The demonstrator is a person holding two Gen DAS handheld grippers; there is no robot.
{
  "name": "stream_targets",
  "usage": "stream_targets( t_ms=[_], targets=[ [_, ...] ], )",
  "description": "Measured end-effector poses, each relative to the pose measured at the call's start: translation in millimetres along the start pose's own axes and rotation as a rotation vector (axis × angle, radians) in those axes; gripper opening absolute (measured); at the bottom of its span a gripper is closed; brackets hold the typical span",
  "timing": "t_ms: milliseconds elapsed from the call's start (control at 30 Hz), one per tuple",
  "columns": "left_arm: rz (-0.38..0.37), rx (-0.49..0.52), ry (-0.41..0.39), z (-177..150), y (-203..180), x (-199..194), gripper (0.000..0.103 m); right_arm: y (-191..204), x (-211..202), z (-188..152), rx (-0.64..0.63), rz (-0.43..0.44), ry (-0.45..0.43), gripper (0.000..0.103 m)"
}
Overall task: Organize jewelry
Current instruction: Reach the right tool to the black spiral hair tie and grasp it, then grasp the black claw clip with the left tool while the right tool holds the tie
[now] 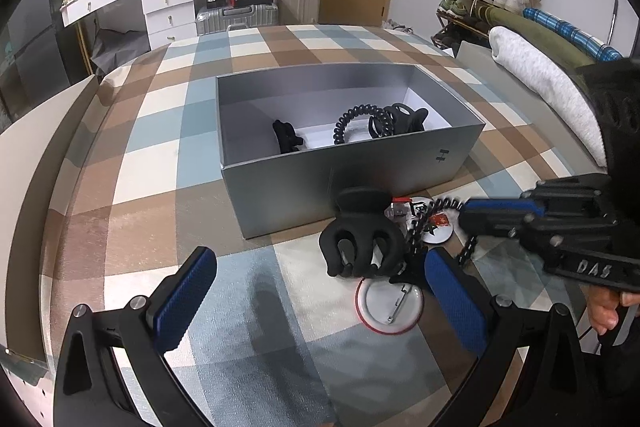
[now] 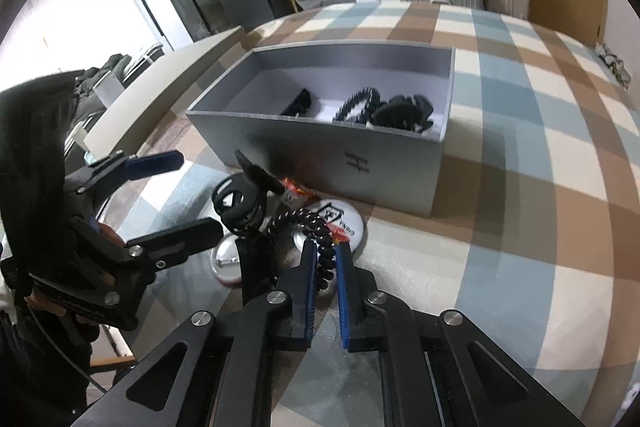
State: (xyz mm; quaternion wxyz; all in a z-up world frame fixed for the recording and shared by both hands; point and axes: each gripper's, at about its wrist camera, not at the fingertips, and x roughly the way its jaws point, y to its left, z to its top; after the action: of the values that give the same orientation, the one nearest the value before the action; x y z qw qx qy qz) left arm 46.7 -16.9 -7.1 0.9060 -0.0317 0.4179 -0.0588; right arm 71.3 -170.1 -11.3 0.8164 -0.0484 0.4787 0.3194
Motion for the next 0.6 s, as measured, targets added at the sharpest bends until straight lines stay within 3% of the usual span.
stream_targets(
  t_ms=[300, 600],
  targets=[
    [-0.053, -0.076, 0.026, -1, 3, 10, 0.101, -12, -24, 7, 0.049, 0.008, -0.117, 0.009],
    [-0.077, -0.054, 0.035, -2, -4, 14, 0.071, -12, -27, 10, 0.058, 0.016, -0.132, 0.009]
  ],
)
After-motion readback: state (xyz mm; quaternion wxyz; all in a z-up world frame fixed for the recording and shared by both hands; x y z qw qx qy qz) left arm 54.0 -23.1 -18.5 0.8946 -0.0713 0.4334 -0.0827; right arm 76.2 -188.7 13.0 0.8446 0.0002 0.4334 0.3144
